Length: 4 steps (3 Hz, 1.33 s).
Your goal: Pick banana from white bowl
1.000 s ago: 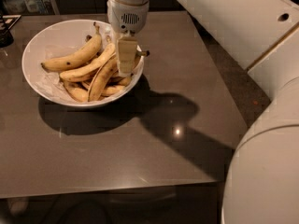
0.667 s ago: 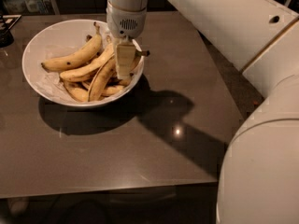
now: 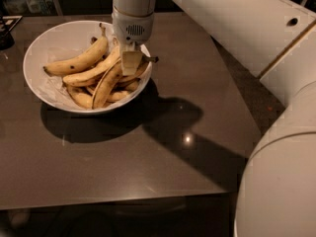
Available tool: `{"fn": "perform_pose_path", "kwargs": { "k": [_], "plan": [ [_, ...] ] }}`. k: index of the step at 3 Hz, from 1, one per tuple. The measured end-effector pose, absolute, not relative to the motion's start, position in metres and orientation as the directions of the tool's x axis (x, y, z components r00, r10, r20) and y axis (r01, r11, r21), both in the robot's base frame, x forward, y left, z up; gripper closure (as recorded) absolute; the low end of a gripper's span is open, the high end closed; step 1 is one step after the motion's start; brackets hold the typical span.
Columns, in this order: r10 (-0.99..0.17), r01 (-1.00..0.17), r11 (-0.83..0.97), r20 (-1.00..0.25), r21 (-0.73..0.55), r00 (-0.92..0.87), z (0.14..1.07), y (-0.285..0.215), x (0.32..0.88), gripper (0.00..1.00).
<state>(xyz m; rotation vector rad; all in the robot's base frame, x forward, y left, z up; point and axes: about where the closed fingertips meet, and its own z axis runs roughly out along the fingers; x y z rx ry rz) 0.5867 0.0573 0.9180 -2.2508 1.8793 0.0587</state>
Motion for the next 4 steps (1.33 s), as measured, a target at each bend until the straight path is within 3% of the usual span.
{"fn": "perform_pose_path", "kwargs": {
  "k": [1, 4],
  "plan": [
    [-0.969, -0.977, -0.166, -0.163, -0.134, 0.187, 0.918, 0.057, 0.587, 0.99],
    [-0.887, -0.953, -0.206, -0.368, -0.222, 0.278, 0.962, 0.050, 0.562, 1.00]
  ]
}}
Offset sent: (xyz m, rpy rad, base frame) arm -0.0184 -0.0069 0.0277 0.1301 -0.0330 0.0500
